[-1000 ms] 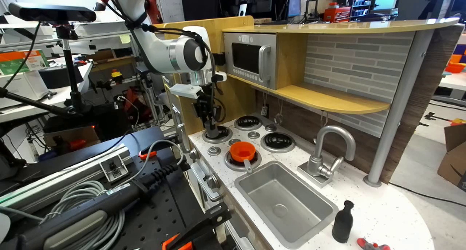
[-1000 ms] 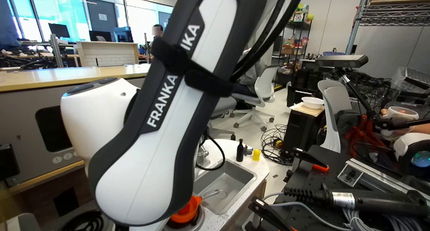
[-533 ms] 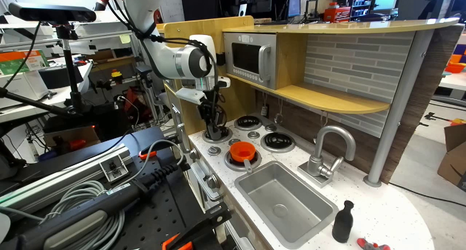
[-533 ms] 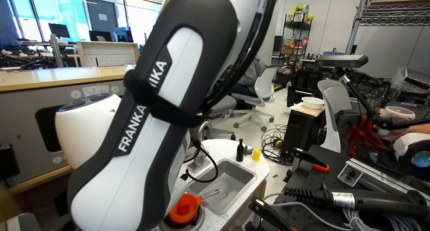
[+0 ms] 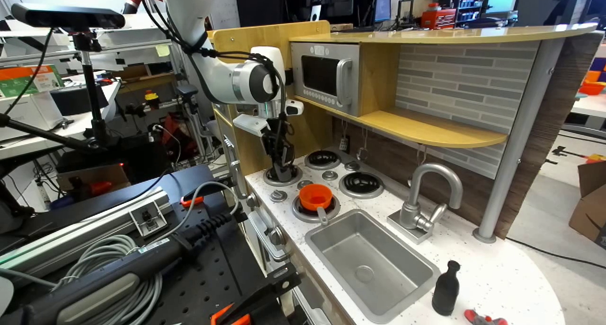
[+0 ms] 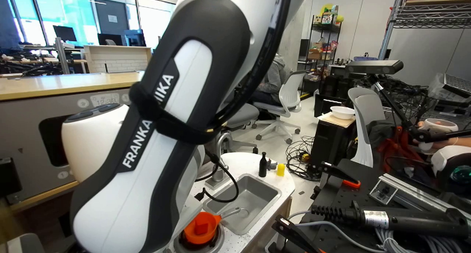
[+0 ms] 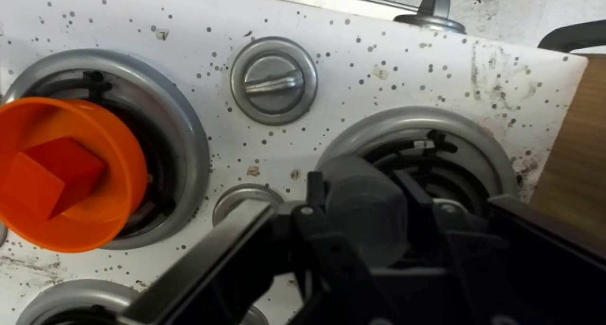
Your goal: Pick the grey object on the counter and put it on the stove
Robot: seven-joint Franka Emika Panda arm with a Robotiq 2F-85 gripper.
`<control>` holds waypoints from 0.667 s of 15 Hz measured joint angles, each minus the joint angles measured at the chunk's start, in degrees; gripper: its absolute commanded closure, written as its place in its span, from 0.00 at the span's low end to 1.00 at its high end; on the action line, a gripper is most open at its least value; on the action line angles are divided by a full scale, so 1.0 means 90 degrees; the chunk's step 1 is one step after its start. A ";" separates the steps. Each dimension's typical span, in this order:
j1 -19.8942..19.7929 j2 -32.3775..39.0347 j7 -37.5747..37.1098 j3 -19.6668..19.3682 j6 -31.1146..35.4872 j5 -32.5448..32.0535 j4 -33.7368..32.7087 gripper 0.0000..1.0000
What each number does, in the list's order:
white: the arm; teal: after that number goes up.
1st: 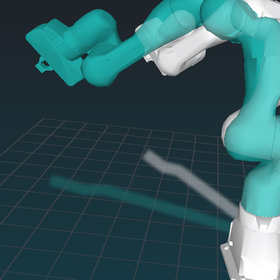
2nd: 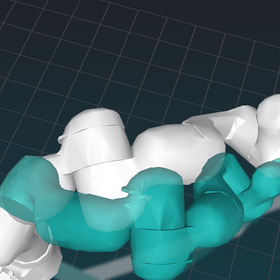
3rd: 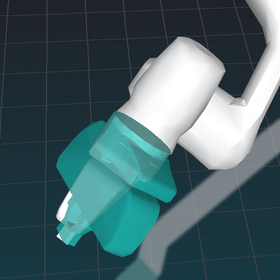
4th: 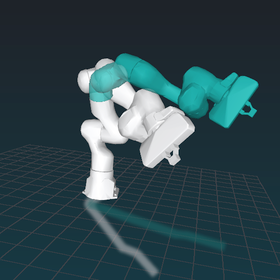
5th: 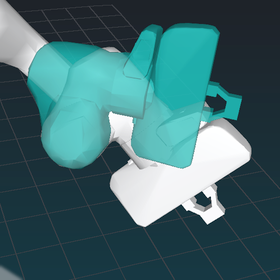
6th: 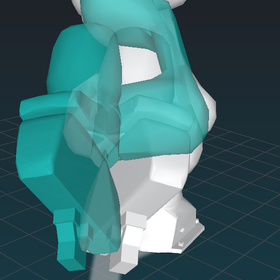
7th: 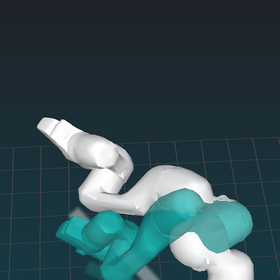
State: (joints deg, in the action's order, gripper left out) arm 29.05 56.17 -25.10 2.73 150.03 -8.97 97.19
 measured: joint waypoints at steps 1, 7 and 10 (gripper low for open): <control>0.0000 0.0000 -0.0030 -0.0002 -0.0013 0.0036 -0.0003 0.86; 0.0000 0.0001 -0.0094 -0.0002 -0.0054 0.0211 -0.0009 0.86; 0.0000 0.0001 -0.0164 -0.0002 -0.0079 0.0325 -0.0009 0.86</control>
State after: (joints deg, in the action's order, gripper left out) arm 29.05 56.18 -26.57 2.71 149.32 -6.05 97.11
